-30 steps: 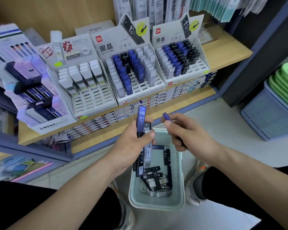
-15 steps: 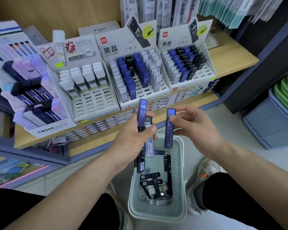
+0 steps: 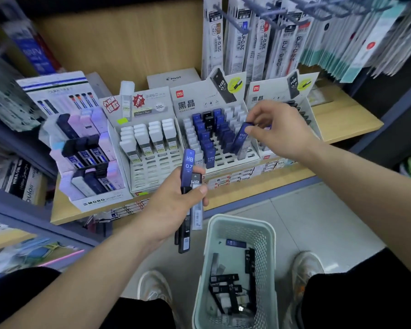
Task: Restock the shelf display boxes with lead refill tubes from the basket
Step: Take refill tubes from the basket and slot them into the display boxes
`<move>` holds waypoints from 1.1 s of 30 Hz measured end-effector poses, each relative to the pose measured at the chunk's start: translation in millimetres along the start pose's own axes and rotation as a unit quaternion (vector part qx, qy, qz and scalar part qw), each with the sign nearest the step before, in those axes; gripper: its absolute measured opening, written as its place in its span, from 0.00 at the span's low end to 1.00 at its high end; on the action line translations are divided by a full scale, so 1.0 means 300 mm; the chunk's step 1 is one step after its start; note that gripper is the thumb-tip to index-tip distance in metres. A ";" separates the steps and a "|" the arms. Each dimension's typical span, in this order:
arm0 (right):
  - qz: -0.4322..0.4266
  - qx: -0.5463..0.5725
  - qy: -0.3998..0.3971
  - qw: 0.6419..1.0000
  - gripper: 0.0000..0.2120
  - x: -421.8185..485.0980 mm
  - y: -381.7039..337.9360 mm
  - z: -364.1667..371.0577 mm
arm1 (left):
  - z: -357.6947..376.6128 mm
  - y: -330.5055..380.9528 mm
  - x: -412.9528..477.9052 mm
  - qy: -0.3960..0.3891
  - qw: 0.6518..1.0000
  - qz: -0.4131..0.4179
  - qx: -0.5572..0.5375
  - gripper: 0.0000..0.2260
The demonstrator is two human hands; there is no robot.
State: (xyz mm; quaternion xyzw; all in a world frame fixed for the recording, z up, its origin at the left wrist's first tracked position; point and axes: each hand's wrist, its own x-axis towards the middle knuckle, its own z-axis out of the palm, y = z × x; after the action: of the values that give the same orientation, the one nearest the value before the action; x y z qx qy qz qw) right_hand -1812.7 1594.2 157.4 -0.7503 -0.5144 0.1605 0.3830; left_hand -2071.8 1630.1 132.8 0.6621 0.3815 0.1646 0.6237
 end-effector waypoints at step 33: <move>-0.080 -0.234 -0.028 0.968 0.07 0.058 0.041 0.131 | -0.004 -0.041 0.080 -0.001 0.998 -0.017 -0.062 0.10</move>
State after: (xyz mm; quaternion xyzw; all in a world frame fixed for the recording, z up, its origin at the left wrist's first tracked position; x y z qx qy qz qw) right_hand -1822.3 1623.6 125.3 -0.7707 -0.6066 0.0254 0.1933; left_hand -2060.4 1647.2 115.2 0.6158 0.3811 0.1765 0.6667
